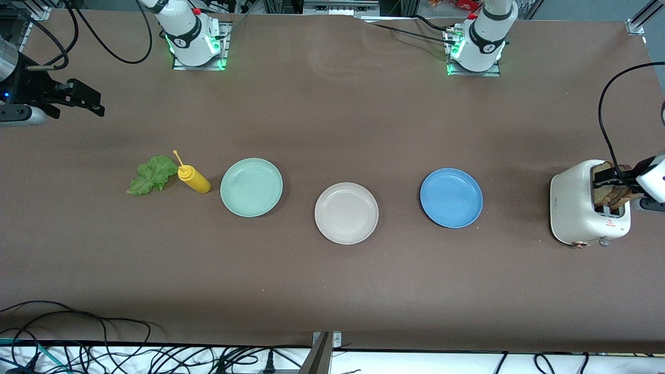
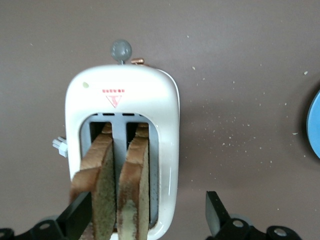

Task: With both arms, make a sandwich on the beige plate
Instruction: 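Close the left gripper on one bread slice in the toaster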

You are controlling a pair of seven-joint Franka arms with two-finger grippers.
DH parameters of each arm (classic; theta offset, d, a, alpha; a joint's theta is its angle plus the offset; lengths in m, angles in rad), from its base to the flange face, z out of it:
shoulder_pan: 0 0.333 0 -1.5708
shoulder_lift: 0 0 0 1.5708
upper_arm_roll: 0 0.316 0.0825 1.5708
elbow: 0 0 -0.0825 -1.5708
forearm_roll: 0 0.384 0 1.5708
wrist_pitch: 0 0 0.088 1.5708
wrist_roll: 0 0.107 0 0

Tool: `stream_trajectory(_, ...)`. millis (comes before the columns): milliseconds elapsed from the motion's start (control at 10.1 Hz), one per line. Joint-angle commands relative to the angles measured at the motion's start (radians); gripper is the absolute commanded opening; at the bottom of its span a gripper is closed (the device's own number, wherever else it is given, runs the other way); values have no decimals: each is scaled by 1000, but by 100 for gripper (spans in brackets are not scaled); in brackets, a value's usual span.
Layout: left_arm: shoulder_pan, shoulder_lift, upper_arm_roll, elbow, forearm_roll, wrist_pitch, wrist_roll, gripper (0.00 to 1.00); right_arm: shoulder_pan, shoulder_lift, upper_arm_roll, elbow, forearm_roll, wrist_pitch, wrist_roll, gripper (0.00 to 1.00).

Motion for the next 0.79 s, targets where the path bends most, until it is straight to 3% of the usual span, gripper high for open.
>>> stream_trajectory(0,14,-53,-12,-65,-32,27,27,100,-1,-4,3,15,-8,-20,12,100)
stream_trajectory(395,16,-54,-12,-104,-37,68,27,98,-1,-4,3,15,-8,-20,12,100)
stream_trajectory(593,20,-51,-12,-118,-37,89,28,87,-1,-4,3,15,-8,-22,10,100)
stream_trajectory(692,26,-51,-10,-118,-36,89,37,74,-1,-4,3,15,-8,-22,12,100)
